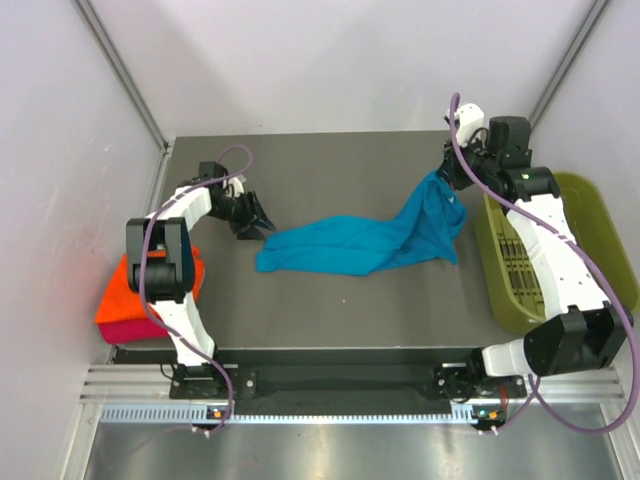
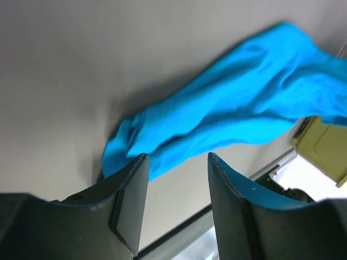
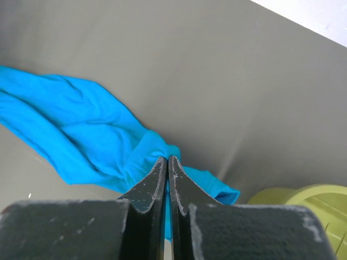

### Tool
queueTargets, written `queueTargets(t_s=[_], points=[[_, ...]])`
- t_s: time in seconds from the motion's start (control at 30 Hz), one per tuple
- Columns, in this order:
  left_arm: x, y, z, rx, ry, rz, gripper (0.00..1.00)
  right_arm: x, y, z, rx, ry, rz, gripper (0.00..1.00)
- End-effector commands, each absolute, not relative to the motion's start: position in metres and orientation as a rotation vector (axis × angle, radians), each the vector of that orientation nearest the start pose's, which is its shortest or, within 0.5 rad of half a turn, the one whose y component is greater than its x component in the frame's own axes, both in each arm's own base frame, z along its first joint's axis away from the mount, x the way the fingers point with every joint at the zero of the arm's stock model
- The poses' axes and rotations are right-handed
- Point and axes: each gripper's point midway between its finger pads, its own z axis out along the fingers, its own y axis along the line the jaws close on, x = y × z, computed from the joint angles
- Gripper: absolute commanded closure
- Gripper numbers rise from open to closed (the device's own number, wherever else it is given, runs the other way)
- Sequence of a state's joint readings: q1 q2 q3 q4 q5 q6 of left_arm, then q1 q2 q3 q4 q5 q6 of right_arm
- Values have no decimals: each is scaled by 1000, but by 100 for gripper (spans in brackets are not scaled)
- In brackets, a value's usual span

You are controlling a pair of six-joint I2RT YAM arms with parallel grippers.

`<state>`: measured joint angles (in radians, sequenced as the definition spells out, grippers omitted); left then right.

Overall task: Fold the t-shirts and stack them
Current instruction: Flatten the tshirt out

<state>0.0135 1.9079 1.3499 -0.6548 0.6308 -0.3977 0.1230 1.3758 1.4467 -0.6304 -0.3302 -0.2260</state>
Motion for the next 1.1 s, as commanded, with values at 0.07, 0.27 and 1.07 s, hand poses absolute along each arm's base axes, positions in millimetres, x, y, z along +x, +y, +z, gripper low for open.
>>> queueTargets(t_s=[0.07,0.27,1.07], points=[[365,-109,81,-452,2729,-960,49,390,96,310,-542,1953,290,100],[377,-111,73,-463,2727,-971,50,393,97,310,-539,1951,291,100],[399,-111,52,-452,2746,-940,61,396,89,308,-514,1953,272,100]])
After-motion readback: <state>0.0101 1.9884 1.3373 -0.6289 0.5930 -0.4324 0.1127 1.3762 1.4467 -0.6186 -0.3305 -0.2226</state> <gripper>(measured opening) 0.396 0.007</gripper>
